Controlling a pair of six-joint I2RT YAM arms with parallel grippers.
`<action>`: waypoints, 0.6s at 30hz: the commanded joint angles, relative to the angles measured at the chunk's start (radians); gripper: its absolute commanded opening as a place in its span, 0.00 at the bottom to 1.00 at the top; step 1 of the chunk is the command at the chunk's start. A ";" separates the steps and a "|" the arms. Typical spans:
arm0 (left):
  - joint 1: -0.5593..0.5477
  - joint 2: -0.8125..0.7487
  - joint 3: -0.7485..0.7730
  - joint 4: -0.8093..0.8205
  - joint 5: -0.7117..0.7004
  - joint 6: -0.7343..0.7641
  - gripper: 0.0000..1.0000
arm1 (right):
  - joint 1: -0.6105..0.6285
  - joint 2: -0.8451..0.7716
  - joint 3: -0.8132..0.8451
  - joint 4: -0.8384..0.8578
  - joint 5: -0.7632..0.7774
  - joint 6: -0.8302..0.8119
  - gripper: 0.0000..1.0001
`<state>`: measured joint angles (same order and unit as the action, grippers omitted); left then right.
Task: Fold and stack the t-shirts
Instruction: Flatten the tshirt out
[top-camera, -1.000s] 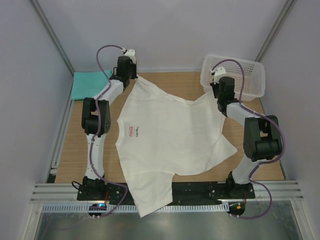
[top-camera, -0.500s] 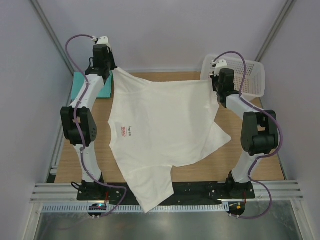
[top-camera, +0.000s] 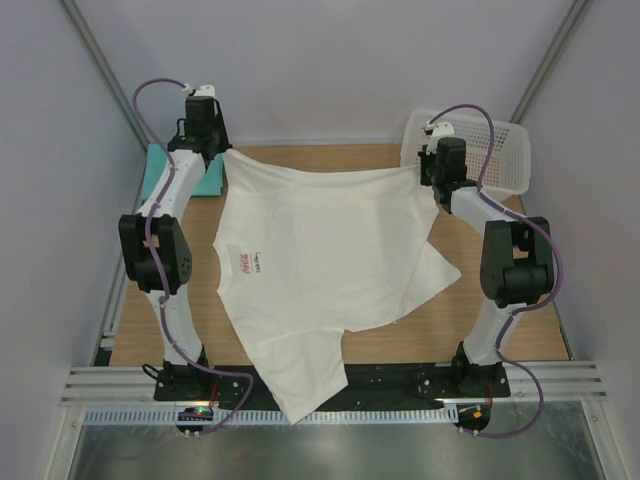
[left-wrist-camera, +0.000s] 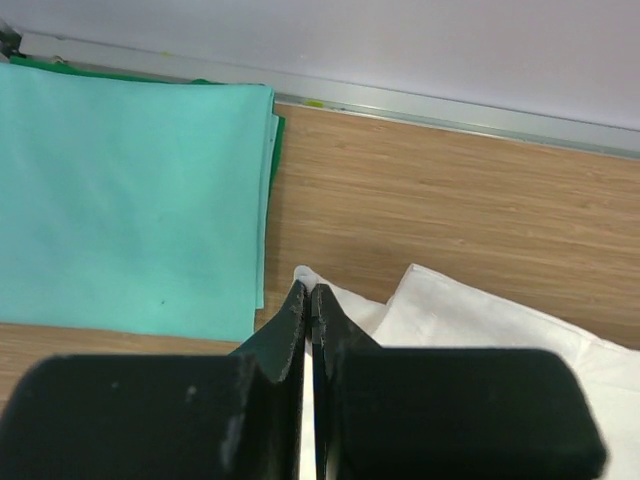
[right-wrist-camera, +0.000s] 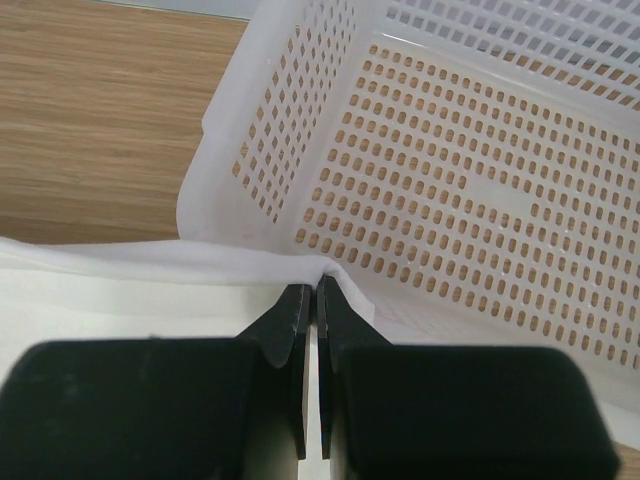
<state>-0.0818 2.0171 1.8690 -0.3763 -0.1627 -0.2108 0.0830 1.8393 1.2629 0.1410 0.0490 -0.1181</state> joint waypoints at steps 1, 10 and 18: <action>0.001 -0.090 -0.016 -0.019 0.054 -0.042 0.00 | -0.002 -0.058 0.015 0.008 -0.014 0.078 0.05; 0.001 -0.274 0.062 -0.012 0.100 -0.078 0.00 | -0.003 -0.311 0.001 -0.049 -0.093 0.061 0.03; -0.001 -0.526 0.321 0.045 0.248 -0.029 0.00 | 0.000 -0.649 0.015 -0.014 -0.181 -0.018 0.01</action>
<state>-0.0830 1.6642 2.0678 -0.4320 0.0059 -0.2764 0.0830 1.3144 1.2381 0.0460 -0.0860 -0.0864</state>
